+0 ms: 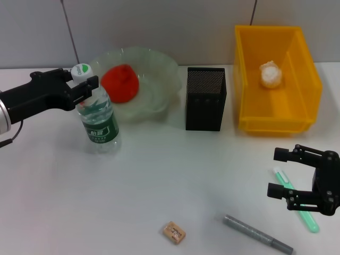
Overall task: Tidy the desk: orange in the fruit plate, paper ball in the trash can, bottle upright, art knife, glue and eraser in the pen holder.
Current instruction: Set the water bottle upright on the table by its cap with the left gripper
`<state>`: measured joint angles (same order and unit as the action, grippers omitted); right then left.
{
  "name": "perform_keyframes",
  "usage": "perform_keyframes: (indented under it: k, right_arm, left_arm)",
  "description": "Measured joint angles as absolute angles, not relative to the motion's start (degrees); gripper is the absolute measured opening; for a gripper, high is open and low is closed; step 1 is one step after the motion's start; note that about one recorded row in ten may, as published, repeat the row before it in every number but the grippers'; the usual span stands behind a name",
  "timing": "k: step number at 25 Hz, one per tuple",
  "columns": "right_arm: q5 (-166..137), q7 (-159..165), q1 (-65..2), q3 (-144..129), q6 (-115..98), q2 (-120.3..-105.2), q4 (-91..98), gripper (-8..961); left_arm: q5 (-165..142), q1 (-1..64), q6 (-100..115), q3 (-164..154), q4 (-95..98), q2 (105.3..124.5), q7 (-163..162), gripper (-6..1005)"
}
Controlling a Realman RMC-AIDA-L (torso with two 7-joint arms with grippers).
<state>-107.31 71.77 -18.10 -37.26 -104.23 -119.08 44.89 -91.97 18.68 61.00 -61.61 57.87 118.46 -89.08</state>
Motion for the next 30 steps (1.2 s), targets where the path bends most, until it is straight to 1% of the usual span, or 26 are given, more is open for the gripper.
perform_keyframes:
  k: [10,11,22,27,30]
  right_arm:
    - [-107.6,71.7,-18.7,-37.3,-104.1,-119.04,44.7,841]
    - [-107.6,71.7,-18.8,-37.3,-104.0,-119.04,44.6,841]
    - [-107.7,71.8,-18.8,-37.3,-104.0,-119.08,44.6,840]
    - [-107.5,71.9,-18.8,-37.3,-104.0,-119.04,44.7,840]
    - [-107.3,72.8,-18.9,-37.3,-104.1,-119.03,45.0,840]
  left_arm:
    - [-92.1,18.9,61.3,-62.4,56.8,118.39,-87.8,518]
    - [-91.8,18.8,61.4,-62.5,56.5,118.66,-86.5,519]
    - [-91.6,19.6,61.8,-61.9,54.3,118.47,-86.2,532]
    - [-90.8,18.6,64.2,-60.1,55.1,118.45,-85.4,698]
    - [-88.5,17.8,69.6,-56.5,55.3,118.29,-83.7,798]
